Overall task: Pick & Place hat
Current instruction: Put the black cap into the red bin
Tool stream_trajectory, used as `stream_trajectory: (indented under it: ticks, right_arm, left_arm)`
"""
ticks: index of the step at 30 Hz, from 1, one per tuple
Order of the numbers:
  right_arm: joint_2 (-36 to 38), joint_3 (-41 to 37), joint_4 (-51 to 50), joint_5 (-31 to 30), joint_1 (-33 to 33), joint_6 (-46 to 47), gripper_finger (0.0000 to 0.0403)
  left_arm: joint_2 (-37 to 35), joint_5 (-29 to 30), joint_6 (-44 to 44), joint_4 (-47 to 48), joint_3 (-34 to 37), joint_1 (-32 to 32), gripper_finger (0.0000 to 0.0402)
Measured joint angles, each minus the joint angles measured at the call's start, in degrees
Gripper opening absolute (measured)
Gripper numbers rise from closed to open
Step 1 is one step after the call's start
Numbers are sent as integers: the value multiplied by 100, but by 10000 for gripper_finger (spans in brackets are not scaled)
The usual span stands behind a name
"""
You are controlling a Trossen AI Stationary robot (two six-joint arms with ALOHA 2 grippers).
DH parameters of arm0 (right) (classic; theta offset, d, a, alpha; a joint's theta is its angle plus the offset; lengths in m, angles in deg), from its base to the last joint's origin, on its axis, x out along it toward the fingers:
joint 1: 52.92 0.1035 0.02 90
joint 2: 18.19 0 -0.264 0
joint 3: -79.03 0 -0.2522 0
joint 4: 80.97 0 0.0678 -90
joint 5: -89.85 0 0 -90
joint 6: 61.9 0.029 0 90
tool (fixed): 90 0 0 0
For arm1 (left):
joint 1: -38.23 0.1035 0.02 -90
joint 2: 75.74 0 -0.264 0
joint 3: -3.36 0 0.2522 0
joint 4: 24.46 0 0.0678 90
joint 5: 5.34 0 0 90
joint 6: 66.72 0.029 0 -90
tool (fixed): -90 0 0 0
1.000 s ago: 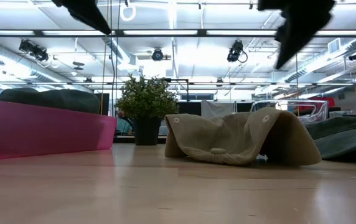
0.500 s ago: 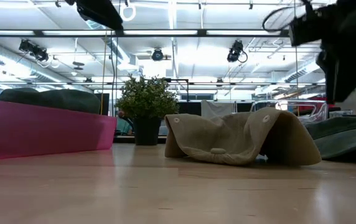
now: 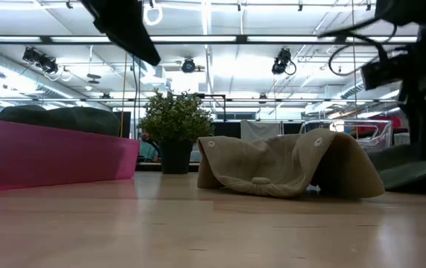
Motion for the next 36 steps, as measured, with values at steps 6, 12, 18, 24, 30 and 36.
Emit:
stream_trajectory:
  ticks: [6,12,18,24,30,36]
  right_arm:
    - [7,-407,636,134,-49,103,197]
    - [7,-364,883,471,-50,-4,39]
    - [-7,653,-244,401,-48,-62,14]
    - [-7,2122,-236,-504,-46,-695,7]
    - [-9,2636,2056,-1774,-68,-2753,4]
    - [-641,2641,4246,-2232,-374,-4436,4]
  left_arm:
    - [55,-51,-60,-67,3,-127,177]
    - [-201,-64,-157,41,-54,-533,177]
    - [-543,-37,-617,1220,-487,-870,177]
    - [-753,-40,-948,2319,-889,-1079,177]
    - [-760,64,-954,3100,-1209,-1100,177]
    - [-758,537,-919,3136,-1698,-1086,177]
